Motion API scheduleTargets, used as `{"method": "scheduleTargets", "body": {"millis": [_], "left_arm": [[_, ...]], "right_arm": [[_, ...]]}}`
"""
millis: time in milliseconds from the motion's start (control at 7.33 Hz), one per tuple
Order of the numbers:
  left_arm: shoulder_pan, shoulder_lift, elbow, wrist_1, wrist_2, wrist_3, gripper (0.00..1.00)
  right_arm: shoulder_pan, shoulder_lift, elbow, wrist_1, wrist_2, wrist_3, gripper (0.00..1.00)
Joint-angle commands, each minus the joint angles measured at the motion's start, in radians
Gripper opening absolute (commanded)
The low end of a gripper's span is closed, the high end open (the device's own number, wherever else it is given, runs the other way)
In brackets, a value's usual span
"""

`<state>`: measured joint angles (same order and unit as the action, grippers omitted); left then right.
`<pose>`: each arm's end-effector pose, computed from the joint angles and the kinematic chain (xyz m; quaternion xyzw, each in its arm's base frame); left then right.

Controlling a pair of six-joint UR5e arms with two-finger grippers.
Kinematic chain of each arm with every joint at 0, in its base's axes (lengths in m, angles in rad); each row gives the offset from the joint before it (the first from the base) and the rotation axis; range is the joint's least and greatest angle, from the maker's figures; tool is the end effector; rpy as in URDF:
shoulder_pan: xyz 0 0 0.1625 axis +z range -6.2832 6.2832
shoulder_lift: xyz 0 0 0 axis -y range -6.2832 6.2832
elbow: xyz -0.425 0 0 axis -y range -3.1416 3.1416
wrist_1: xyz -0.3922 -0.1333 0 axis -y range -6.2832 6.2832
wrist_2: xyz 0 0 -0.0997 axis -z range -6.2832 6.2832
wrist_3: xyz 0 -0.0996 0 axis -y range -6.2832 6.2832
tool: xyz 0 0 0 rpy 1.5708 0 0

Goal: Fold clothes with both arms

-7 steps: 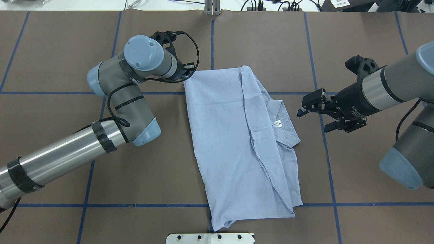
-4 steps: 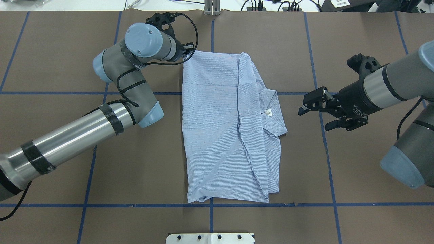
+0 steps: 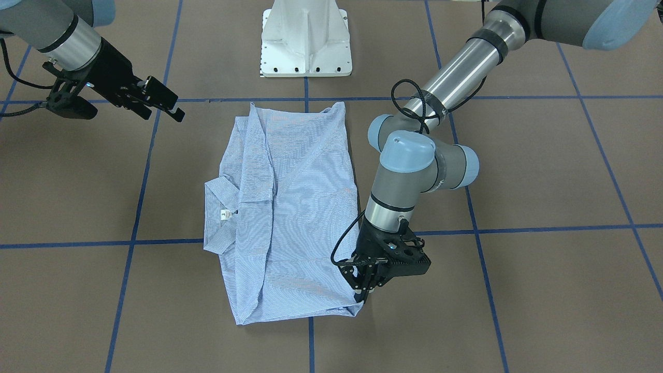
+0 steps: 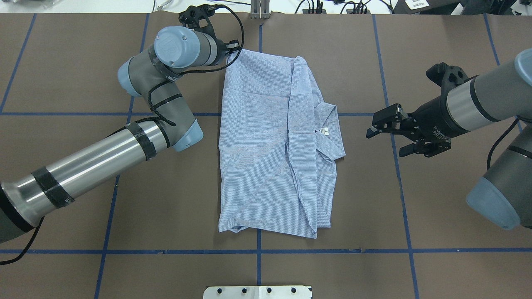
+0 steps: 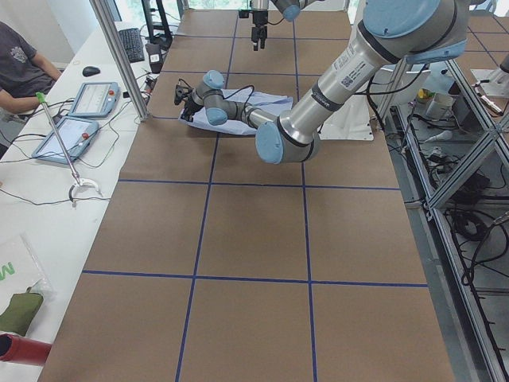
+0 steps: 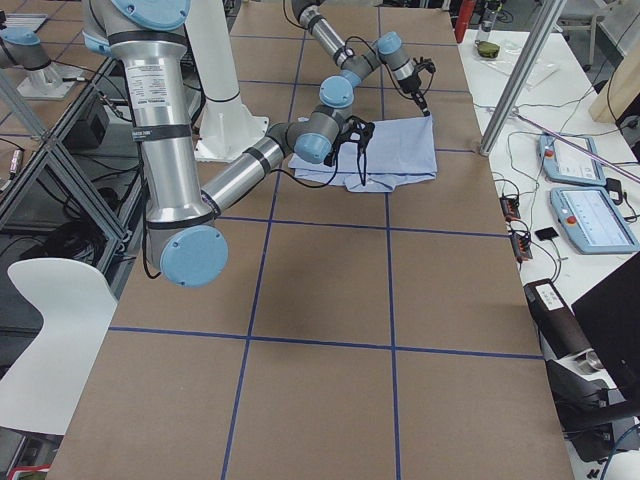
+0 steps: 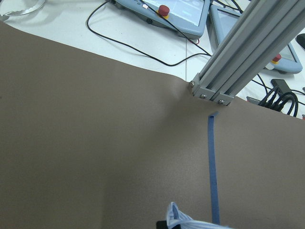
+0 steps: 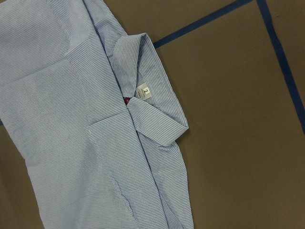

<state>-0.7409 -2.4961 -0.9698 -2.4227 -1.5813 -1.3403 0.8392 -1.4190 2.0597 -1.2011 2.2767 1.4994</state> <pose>0.5317 -0.6656 0.2394 0.2551 0.4927 -0.2072 0.8058 -0.2802 -0.4149 0.3040 -0.0720 -0.5409 0.1524 0.8240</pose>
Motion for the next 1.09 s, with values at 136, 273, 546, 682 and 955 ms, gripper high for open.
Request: {"method": "scheduleTargets", "body": {"millis": [136,273,546,682,955], "left_arm": [[-0.005,-0.003,-0.007,-0.007,0.004,0.0,1.0],[-0.017,0.003,-0.039,0.005,-0.02,0.015,1.0],[-0.029,0.105,-0.204,0.115,-0.15,0.039,1.0],[-0.032,0.225,-0.366,0.173,-0.16,0.103,1.0],[-0.037,0.391,-0.609,0.279,-0.172,0.164,1.0]], "right_arm": [[-0.009,0.002,-0.003,-0.006,-0.037,-0.16,1.0],[-0.017,0.023,-0.027,-0.008,-0.066,-0.18,1.0],[-0.101,0.104,-0.079,-0.038,-0.208,-0.18,1.0],[-0.129,0.18,-0.11,-0.108,-0.253,-0.18,1.0],[-0.175,0.322,-0.214,-0.23,-0.328,-0.276,1.0]]}}
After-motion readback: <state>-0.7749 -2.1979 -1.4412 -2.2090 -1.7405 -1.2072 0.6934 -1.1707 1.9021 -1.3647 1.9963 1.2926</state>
